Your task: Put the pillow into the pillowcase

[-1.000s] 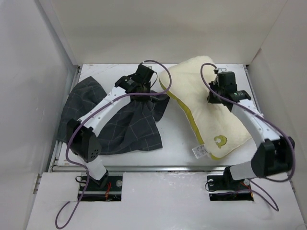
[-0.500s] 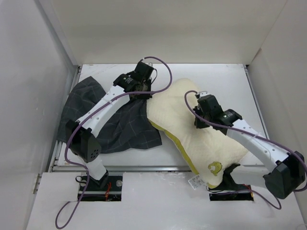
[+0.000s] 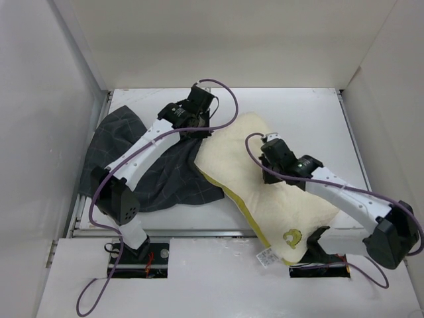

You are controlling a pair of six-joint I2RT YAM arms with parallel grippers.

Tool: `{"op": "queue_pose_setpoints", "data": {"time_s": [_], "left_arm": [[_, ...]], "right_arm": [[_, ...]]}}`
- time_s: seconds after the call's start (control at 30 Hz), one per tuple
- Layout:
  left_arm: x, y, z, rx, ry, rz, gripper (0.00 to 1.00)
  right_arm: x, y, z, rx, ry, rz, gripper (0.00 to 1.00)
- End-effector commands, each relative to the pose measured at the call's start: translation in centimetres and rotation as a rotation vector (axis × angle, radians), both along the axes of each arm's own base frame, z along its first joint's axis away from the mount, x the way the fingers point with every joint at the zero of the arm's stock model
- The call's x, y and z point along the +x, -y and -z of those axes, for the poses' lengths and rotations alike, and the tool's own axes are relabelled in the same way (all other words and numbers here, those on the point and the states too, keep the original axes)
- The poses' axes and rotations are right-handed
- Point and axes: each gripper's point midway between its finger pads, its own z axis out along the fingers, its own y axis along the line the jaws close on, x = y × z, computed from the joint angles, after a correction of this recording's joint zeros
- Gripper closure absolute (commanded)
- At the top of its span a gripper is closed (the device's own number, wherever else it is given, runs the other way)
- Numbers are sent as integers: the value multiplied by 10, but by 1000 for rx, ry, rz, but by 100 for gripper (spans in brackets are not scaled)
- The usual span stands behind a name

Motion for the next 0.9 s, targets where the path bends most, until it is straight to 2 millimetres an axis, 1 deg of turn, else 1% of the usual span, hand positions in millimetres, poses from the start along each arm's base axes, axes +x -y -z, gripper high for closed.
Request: {"op": "queue_pose_setpoints", "data": {"time_s": [0.0, 0.03, 0.07, 0.1, 0.13, 0.17, 0.2, 0.23, 0.27, 0.3, 0.33, 0.37, 0.43, 0.47, 0.5, 0.53, 0.57, 0.6, 0.63, 0.67, 0.7, 0.73, 0.77, 0.8, 0.83, 0.87], "left_arm": [[-11, 3, -34, -64, 69, -4, 100], [-13, 7, -34, -71, 66, -2, 100], [-15, 6, -30, -63, 57, -2, 100], [-15, 6, -30, -69, 55, -9, 100], [-16, 5, -25, -61, 44, -9, 100], [-18, 5, -19, -61, 30, -19, 100], [-19, 4, -16, -61, 21, -27, 100], [-21, 3, -17, -63, 23, -27, 100], [-23, 2, -18, -71, 22, -36, 100], [-28, 3, -11, -59, 6, -27, 100], [-29, 0, -11, -60, 10, -40, 100], [-29, 0, -11, -60, 10, -40, 100], [-31, -3, -7, -53, 5, -53, 100], [-31, -3, -7, -53, 5, -53, 100], [-30, -5, -8, -48, 9, -58, 100], [-30, -5, -8, -48, 10, -58, 100], [-30, -5, -8, -48, 10, -58, 100], [-29, -6, -8, -41, 15, -65, 100], [-28, -6, -4, -35, 8, -65, 100], [-28, -6, -9, -38, 11, -65, 100], [-26, -6, -4, -24, 6, -71, 100], [-24, -4, -5, -26, 8, -71, 100], [-24, -4, -5, -26, 8, -71, 100], [-22, -2, -5, -27, 9, -71, 100], [-22, -2, -5, -27, 9, -71, 100], [-16, -1, -9, -25, 24, -79, 100]], "right_arm": [[12, -18, -3, 25, 52, -22, 100], [12, -17, 4, 3, 44, -38, 93], [9, -18, 10, 0, 39, -47, 76], [6, -21, 13, 15, 29, -61, 61], [13, -24, 9, 34, 53, -67, 24], [14, -25, 8, 32, 63, -76, 4], [21, -25, -1, 25, 93, -70, 0], [36, -29, -20, 40, 160, -42, 0], [49, -25, -29, 40, 191, -15, 0], [61, -24, -38, 56, 216, 9, 0], [85, -17, -60, 112, 262, 58, 0], [101, -15, -56, 124, 248, 75, 0], [129, -11, -61, 172, 246, 86, 0], [153, -8, -78, 225, 280, 85, 0], [169, -6, -59, 219, 238, 69, 0], [179, -10, -55, 219, 236, 69, 0], [196, -11, -65, 233, 261, 63, 0], [212, -16, -42, 229, 228, 48, 0], [218, -24, -34, 233, 211, 13, 0], [228, -26, -31, 244, 213, -15, 0], [240, -35, -39, 264, 244, -46, 0], [248, -40, -20, 251, 224, -73, 0], [252, -42, -12, 245, 214, -87, 0], [261, -52, -20, 265, 231, -130, 0], [260, -54, 3, 253, 173, -145, 5], [263, -54, 6, 255, 171, -178, 16]]}}
